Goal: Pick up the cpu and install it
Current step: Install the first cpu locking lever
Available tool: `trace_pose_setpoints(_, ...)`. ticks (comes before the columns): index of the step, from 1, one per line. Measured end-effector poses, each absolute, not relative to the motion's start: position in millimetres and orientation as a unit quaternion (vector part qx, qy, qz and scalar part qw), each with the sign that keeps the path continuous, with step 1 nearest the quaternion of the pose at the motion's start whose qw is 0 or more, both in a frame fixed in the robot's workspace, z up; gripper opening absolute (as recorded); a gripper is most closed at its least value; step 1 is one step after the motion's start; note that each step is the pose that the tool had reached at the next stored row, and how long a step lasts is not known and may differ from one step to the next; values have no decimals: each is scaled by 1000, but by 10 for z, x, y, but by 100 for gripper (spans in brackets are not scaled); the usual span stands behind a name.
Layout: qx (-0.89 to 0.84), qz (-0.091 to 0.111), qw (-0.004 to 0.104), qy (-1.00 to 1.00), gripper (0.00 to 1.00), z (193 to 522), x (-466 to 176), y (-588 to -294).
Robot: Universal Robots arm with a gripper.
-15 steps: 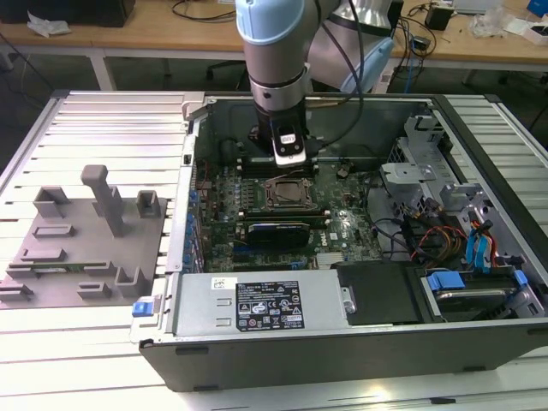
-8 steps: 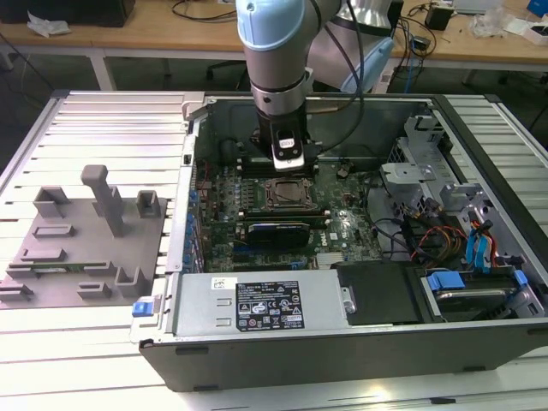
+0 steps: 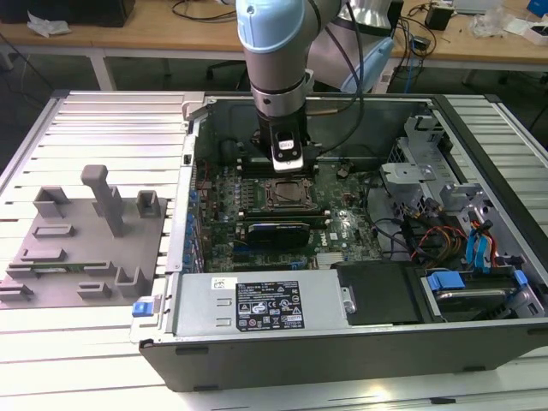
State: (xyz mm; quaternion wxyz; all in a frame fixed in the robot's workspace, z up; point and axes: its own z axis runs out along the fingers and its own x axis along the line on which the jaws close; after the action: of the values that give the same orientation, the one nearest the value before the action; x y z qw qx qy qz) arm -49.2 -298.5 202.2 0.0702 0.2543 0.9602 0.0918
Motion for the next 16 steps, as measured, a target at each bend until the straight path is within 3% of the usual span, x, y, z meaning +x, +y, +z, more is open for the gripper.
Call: trace_pose_setpoints(16, 276, 66, 79, 956, 11, 2021, -475, -2867)
